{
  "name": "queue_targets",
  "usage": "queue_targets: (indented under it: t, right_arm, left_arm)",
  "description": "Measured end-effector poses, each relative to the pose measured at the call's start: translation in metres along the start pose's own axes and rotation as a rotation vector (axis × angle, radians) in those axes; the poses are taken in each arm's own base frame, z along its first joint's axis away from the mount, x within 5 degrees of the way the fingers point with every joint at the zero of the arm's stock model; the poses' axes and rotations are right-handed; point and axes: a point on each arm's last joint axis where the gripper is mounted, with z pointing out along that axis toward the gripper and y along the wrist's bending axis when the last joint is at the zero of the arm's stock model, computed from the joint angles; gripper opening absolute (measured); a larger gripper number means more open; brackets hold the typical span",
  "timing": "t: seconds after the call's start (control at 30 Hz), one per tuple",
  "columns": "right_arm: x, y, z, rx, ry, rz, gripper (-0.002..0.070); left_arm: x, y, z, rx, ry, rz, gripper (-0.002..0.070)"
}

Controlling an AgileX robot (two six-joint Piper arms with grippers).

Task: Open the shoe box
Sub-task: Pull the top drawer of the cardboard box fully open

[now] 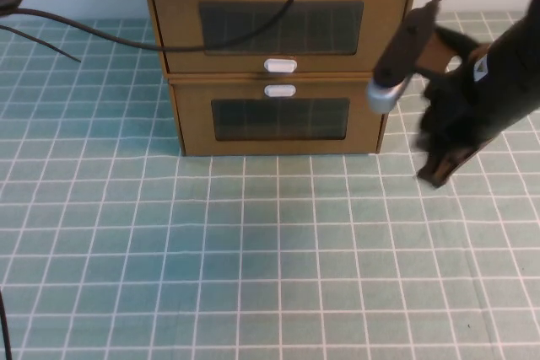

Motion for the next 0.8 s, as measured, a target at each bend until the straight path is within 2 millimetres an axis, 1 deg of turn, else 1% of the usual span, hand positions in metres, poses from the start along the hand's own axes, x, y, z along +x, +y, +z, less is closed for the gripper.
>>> queue_targets:
  t: [0.07, 0.13, 0.2, 0.27, 0.3, 0.37, 0.47, 0.53, 0.6, 0.67, 0.73, 0.8]
  right_arm:
    - [0.005, -0.019, -0.003, 0.168, 0.131, 0.003, -0.0013]
    - [0.005, -0.032, -0.010, 0.298, 0.180, -0.006, -0.0013]
    - [0.001, -0.038, -0.018, 0.364, 0.153, -0.005, -0.0013]
    - [-0.005, -0.035, -0.023, 0.387, 0.108, -0.009, -0.0013]
    - [-0.010, -0.030, -0.025, 0.395, 0.086, -0.026, -0.0013]
    - [-0.017, -0.017, -0.021, 0.415, 0.061, -0.091, -0.0013]
    - [-0.028, 0.014, -0.006, 0.489, 0.038, -0.322, -0.0013]
    - [-0.034, 0.034, 0.003, 0.591, 0.009, -0.474, -0.0013]
    - [-0.041, 0.049, 0.007, 0.691, -0.067, -0.551, -0.0013]
    - [-0.049, 0.061, 0.008, 0.770, -0.204, -0.572, -0.0013]
    - [-0.057, 0.073, 0.008, 0.744, -0.352, -0.565, -0.0013]
    - [-0.062, 0.080, 0.015, 0.690, -0.427, -0.561, -0.0013]
  left_arm:
    - [-0.001, -0.001, -0.001, 0.005, 0.003, 0.001, -0.0004]
    - [0.000, 0.000, 0.000, 0.008, 0.009, 0.000, -0.0004]
    - [-0.001, -0.001, 0.000, 0.010, 0.008, 0.003, -0.0004]
    - [-0.001, -0.001, 0.000, 0.010, 0.008, 0.000, -0.0004]
    - [-0.001, -0.001, 0.000, 0.010, 0.008, 0.000, -0.0003]
    - [-0.001, -0.001, 0.000, 0.010, 0.008, -0.003, -0.0003]
    - [-0.001, -0.001, 0.000, 0.010, 0.008, -0.003, -0.0003]
    - [-0.001, -0.001, 0.000, 0.011, 0.009, -0.003, -0.0004]
    - [0.000, -0.001, 0.000, 0.012, 0.010, -0.003, -0.0004]
    - [-0.001, -0.002, 0.000, 0.013, 0.011, -0.001, -0.0003]
    - [0.000, -0.002, 0.000, 0.016, 0.014, -0.001, -0.0003]
    - [0.000, -0.002, 0.000, 0.016, 0.015, -0.001, -0.0004]
